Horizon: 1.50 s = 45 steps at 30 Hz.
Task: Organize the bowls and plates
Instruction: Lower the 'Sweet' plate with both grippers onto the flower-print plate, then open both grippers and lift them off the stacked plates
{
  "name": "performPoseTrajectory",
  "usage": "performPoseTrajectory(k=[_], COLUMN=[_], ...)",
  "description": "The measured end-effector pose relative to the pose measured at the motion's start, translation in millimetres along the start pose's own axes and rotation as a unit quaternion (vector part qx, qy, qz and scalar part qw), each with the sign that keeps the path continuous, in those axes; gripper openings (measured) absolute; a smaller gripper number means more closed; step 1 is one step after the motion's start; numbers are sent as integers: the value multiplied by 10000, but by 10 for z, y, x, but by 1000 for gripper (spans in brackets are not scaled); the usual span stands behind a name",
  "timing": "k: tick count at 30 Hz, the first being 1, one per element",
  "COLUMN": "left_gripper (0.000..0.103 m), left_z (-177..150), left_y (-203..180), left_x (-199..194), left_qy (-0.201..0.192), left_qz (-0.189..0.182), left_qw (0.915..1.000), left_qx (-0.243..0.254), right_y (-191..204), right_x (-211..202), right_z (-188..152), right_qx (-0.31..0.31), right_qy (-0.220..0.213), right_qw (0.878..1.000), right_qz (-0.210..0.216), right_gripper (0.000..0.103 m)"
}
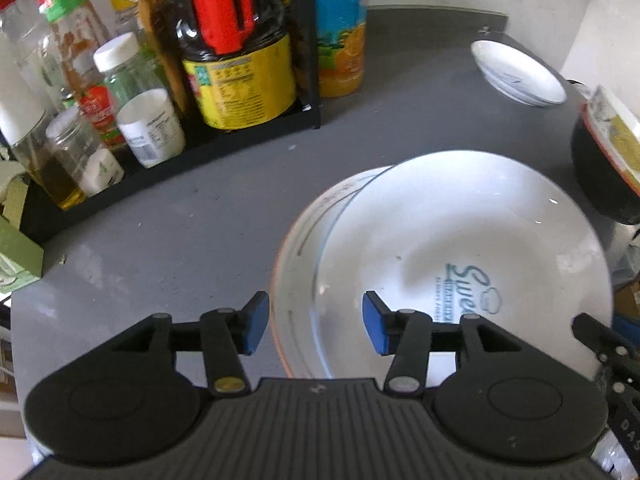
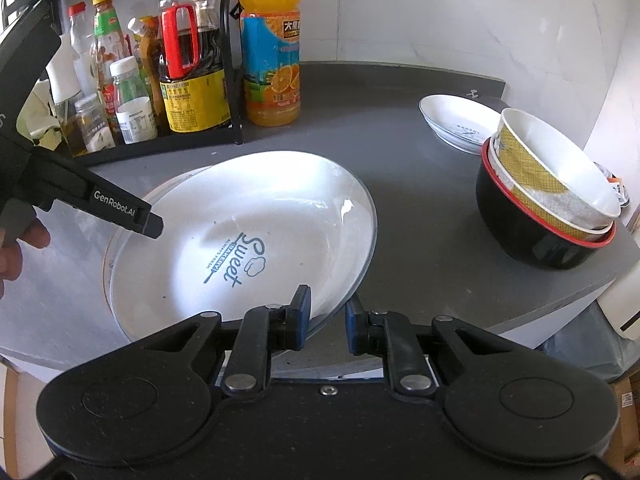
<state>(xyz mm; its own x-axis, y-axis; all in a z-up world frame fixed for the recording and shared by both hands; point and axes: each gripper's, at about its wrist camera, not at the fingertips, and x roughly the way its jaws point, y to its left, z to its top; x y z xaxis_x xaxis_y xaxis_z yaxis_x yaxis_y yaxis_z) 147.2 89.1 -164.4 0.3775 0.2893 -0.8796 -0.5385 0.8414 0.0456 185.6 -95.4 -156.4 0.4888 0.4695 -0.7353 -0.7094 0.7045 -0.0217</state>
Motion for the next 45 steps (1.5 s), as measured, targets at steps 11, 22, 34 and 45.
performPoseTrajectory(k=[11,22,34,45], left_gripper=[50,51,50,57], left_z=[7,112,197,445], left_y=[109,258,196,-352], left_x=[177,220,215,-42], left_qy=[137,209,288,-26], left_qz=[-36,-20,122,-205], left_qw=[9999,9997,9994,9983], left_qx=[-49,-147,121,541], right_y=[21,57,-52,-565], right_x=[86,264,330,-139], right_z=[17,6,56,84], right_qx=[-38,-58,249,1027], right_qy=[86,284,418,-199], right_qw=[9999,9995,9982,9942], right_qz=[-39,97,340,257], right_gripper=[19,27,28,46])
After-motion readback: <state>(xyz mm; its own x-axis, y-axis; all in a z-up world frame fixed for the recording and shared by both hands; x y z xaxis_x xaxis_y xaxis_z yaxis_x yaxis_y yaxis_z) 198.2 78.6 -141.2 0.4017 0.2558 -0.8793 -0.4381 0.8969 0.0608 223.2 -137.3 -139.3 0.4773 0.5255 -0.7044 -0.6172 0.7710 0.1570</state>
